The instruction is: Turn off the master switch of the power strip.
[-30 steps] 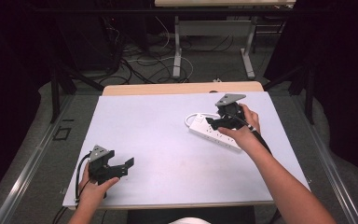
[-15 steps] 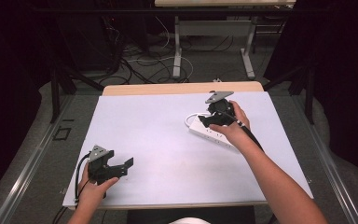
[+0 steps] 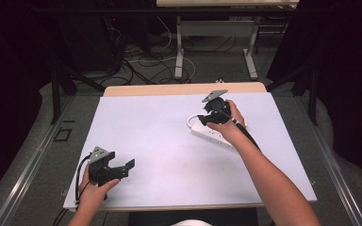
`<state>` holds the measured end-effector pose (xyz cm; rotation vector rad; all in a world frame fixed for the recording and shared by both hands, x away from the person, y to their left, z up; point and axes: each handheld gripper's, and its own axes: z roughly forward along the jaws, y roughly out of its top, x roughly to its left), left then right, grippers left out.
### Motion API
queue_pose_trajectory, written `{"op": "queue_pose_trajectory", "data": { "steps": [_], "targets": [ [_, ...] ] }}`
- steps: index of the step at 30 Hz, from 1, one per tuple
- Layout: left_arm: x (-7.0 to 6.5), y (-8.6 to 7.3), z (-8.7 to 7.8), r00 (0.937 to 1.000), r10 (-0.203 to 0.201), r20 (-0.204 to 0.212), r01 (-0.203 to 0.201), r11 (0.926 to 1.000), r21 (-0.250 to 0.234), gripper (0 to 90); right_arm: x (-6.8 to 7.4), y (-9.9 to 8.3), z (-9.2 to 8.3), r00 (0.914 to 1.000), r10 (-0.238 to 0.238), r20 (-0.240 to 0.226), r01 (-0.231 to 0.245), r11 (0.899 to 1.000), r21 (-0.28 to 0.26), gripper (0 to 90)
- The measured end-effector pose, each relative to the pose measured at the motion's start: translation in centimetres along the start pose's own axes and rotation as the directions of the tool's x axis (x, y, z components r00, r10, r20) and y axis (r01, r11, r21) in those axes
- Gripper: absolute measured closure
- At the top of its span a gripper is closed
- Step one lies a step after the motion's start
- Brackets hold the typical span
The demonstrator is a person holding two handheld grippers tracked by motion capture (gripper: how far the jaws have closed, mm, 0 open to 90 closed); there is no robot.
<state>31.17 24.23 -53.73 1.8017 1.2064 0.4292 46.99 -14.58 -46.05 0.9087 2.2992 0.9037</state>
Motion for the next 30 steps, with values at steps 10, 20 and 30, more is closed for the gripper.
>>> {"op": "queue_pose_trajectory", "data": {
  "steps": [10, 20, 30],
  "targets": [
    [0.0, 0.0, 0.0, 1.0000, -0.009, 0.001, 0.009, 1.0000, -0.003, 8.5, -0.3, 0.4, 1.8, 0.9990, 0.044, 0.008, -0.044, 0.998, 0.048, 39.6],
    [0.2, 0.0, -0.1, 1.0000, -0.005, -0.001, 0.005, 1.0000, 0.000, 8.5, -1.1, 0.3, 2.9, 0.9930, 0.111, 0.040, -0.114, 0.990, 0.078, 44.9],
    [0.1, -0.1, -0.1, 0.9999, -0.016, 0.001, 0.016, 0.9999, -0.004, 8.5, -2.5, -0.2, 3.5, 0.9690, 0.242, 0.048, -0.246, 0.964, 0.103, 46.2]
  ]
}}
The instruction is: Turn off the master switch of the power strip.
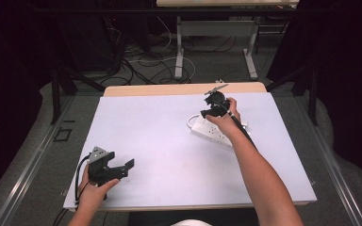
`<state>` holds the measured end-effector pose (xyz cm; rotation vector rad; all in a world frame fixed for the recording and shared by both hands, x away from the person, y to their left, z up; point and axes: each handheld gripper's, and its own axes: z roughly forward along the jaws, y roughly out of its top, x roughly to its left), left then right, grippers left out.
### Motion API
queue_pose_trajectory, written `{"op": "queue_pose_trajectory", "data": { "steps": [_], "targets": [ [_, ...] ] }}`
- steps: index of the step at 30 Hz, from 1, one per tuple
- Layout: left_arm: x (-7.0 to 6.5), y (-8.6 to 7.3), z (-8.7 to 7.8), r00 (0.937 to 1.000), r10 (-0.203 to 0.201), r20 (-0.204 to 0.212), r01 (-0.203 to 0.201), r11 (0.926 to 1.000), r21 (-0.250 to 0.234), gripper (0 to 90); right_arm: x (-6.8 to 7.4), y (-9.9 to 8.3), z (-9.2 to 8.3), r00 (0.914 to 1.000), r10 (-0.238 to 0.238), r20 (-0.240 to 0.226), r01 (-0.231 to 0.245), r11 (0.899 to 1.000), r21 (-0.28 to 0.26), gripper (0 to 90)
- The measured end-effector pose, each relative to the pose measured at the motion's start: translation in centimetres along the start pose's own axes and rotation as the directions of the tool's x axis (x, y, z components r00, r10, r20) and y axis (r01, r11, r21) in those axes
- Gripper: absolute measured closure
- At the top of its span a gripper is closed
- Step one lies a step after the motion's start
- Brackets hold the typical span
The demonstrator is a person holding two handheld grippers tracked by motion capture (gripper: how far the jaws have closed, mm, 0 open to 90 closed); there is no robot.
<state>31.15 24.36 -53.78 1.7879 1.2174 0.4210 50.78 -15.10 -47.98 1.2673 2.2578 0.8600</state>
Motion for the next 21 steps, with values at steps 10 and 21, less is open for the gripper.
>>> {"op": "queue_pose_trajectory", "data": {
  "steps": [10, 21],
  "targets": [
    [0.1, 0.0, 0.0, 1.0000, -0.002, 0.001, 0.002, 1.0000, -0.002, 8.6, -0.5, -0.2, 1.2, 0.9969, 0.074, -0.025, -0.073, 0.997, 0.027, 56.1],
    [0.1, 0.0, -0.2, 1.0000, -0.005, -0.002, 0.005, 1.0000, -0.007, 8.8, -0.5, -0.4, 2.1, 0.9908, 0.123, -0.056, -0.121, 0.992, 0.045, 76.4]
  ]
}}
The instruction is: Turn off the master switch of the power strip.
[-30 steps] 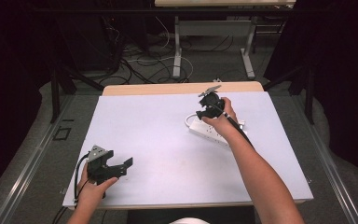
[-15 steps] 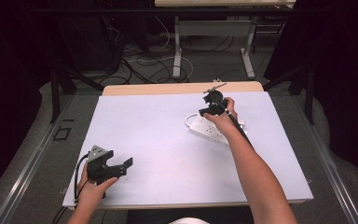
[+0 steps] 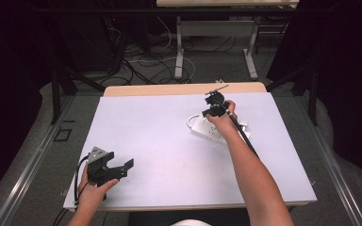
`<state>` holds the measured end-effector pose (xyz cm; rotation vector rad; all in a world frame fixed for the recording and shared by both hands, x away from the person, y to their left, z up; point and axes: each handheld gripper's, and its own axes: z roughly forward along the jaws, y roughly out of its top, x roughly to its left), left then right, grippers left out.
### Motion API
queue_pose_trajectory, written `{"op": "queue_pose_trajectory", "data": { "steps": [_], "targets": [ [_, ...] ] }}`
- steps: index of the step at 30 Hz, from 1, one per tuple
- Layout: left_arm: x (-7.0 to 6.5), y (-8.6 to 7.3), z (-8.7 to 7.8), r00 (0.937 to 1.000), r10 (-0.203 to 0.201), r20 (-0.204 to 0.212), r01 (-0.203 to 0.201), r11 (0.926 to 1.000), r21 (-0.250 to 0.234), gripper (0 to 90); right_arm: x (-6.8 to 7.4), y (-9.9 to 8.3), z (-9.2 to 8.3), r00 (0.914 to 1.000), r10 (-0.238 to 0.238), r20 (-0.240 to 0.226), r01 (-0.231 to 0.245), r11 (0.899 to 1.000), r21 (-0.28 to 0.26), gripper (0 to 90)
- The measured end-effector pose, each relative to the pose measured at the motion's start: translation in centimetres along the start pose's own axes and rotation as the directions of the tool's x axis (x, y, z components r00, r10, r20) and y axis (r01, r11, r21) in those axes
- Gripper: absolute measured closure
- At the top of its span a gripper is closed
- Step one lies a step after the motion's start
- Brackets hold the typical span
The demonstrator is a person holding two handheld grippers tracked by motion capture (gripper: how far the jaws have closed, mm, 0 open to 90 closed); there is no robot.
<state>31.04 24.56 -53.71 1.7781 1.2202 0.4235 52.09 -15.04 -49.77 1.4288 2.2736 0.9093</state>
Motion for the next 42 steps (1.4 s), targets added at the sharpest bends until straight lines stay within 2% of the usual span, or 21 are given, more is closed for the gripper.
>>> {"op": "queue_pose_trajectory", "data": {
  "steps": [1, 3, 10, 21, 27, 34, 38, 42],
  "targets": [
    [0.0, 0.0, 0.0, 1.0000, -0.003, 0.001, 0.003, 1.0000, 0.000, 8.8, 0.0, 0.0, 0.0, 1.0000, 0.000, 0.000, 0.000, 1.000, 0.000, 76.4],
    [0.0, 0.0, -0.1, 1.0000, 0.000, 0.001, 0.000, 1.0000, -0.002, 8.8, 0.0, 0.0, 0.2, 1.0000, -0.009, -0.005, 0.008, 1.000, -0.006, 82.4],
    [0.1, 0.0, -0.1, 1.0000, 0.000, 0.002, 0.000, 1.0000, -0.002, 8.8, 0.3, -0.1, 0.8, 0.9997, -0.012, -0.021, 0.012, 1.000, 0.005, 90.0],
    [0.1, 0.0, -0.1, 1.0000, 0.000, 0.004, 0.000, 1.0000, -0.002, 8.8, 0.5, -0.4, 1.8, 0.9994, -0.016, -0.029, 0.016, 1.000, 0.010, 90.0],
    [0.2, 0.0, -0.1, 1.0000, -0.003, 0.002, 0.003, 1.0000, -0.002, 8.8, 0.7, -0.7, 2.7, 0.9993, -0.026, -0.028, 0.027, 0.999, 0.031, 90.0],
    [0.1, -0.1, -0.1, 1.0000, -0.002, 0.004, 0.002, 1.0000, 0.000, 8.8, 1.0, -0.8, 2.8, 0.9991, -0.038, -0.021, 0.038, 0.999, 0.026, 90.0],
    [0.0, -0.1, 0.0, 1.0000, -0.001, 0.002, 0.001, 1.0000, -0.001, 8.8, 1.0, -0.9, 2.9, 0.9992, -0.035, -0.018, 0.035, 0.999, 0.026, 90.0],
    [0.0, -0.1, -0.1, 1.0000, -0.003, 0.001, 0.003, 1.0000, 0.001, 8.9, 0.7, -1.0, 3.0, 0.9999, 0.003, -0.014, -0.002, 1.000, 0.028, 90.0]
  ]
}}
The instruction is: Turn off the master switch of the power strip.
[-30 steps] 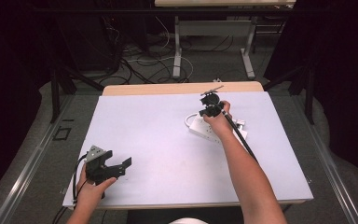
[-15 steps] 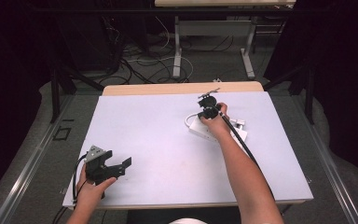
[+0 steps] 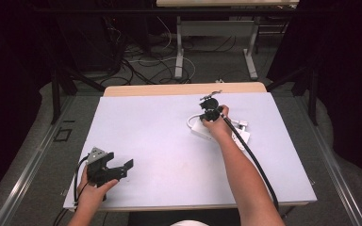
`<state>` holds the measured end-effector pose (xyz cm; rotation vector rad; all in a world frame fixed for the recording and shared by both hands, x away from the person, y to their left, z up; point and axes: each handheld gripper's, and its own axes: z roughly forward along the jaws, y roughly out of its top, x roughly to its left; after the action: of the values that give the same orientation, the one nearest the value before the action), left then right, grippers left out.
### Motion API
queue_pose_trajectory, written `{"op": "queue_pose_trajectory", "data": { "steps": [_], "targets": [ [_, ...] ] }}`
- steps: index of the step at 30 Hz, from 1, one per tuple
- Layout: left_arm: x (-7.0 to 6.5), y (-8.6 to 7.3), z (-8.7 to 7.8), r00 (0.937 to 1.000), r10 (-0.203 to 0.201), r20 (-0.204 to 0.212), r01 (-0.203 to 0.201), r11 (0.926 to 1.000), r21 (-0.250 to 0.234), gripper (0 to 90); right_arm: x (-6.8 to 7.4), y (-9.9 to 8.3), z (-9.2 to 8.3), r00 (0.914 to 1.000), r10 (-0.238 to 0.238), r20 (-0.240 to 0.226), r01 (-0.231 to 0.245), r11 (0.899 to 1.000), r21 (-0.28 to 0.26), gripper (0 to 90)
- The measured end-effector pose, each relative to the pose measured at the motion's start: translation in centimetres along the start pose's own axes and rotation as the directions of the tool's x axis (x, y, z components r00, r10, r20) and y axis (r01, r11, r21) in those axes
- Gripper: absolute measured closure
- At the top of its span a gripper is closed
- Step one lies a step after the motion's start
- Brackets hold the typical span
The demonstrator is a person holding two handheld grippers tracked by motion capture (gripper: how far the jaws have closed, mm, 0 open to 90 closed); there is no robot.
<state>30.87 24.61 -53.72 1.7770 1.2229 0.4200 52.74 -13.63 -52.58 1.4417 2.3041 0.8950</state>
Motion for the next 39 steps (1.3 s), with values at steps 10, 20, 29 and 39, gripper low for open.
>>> {"op": "queue_pose_trajectory", "data": {
  "steps": [10, 20, 29, 39],
  "targets": [
    [0.1, -0.1, -0.2, 1.0000, -0.004, -0.007, 0.004, 1.0000, -0.004, 9.0, 0.1, 0.1, -0.2, 0.9997, -0.022, 0.004, 0.022, 1.000, -0.010, 90.0],
    [0.0, 0.0, 0.2, 1.0000, -0.005, -0.007, 0.005, 1.0000, 0.003, 9.1, 0.7, 0.2, -0.7, 0.9984, -0.057, 0.003, 0.057, 0.998, -0.006, 78.1],
    [0.0, 0.2, 0.4, 1.0000, 0.009, -0.004, -0.009, 0.9999, 0.010, 9.2, 0.9, 0.3, -1.4, 0.9981, -0.060, 0.013, 0.061, 0.998, -0.027, 68.1],
    [-0.1, 0.0, 0.4, 0.9999, 0.016, 0.005, -0.016, 0.9998, 0.014, 9.2, 1.4, 0.1, -2.5, 0.9959, -0.090, -0.003, 0.090, 0.995, -0.046, 49.9]
  ]
}}
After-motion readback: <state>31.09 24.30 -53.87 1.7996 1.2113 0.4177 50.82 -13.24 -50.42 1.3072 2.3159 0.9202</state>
